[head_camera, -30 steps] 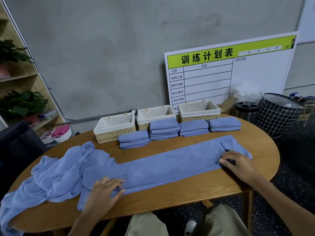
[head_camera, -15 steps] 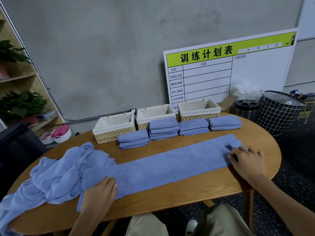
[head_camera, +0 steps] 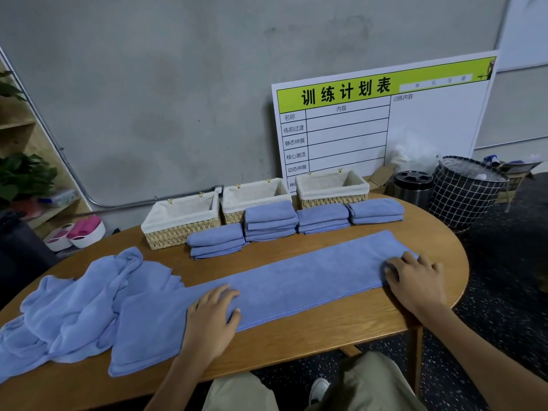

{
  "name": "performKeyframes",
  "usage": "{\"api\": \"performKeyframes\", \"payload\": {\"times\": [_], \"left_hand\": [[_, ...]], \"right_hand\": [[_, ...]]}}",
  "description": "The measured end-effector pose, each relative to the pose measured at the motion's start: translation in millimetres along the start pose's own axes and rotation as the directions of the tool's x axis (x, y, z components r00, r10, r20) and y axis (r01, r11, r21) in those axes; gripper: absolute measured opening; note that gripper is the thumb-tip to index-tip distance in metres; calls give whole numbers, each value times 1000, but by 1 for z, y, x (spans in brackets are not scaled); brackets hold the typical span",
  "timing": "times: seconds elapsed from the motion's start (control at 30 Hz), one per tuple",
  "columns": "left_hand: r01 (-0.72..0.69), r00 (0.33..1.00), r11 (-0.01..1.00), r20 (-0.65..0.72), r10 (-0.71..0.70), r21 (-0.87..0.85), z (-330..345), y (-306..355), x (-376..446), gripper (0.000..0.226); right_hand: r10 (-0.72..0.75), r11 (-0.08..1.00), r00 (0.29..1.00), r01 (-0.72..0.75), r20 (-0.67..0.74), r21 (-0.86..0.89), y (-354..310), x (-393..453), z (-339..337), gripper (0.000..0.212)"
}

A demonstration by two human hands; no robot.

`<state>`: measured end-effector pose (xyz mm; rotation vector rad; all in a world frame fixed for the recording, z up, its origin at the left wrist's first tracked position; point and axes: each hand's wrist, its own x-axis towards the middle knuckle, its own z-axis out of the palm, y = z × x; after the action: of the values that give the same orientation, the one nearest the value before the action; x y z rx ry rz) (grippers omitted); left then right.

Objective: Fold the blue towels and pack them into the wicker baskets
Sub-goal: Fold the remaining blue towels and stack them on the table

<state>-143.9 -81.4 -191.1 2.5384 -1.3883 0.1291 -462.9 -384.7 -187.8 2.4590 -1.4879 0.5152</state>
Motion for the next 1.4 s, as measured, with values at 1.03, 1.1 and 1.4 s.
{"api": "performKeyframes", "payload": {"times": [1.03, 1.1, 1.4], "left_hand": [[-281, 898, 957, 332, 290, -76, 45, 231, 109, 102], [-274, 907, 959, 311, 284, -77, 43, 225, 108, 102], [-227, 916, 973, 332, 224, -31, 40, 214, 98, 103]], "right_hand": [[-348, 909, 868, 219, 355, 356, -14, 61, 26, 52], [-329, 918, 870, 203, 368, 341, -14, 60, 27, 52], [-305, 930, 867, 182, 394, 319, -16, 60, 25, 55]]}}
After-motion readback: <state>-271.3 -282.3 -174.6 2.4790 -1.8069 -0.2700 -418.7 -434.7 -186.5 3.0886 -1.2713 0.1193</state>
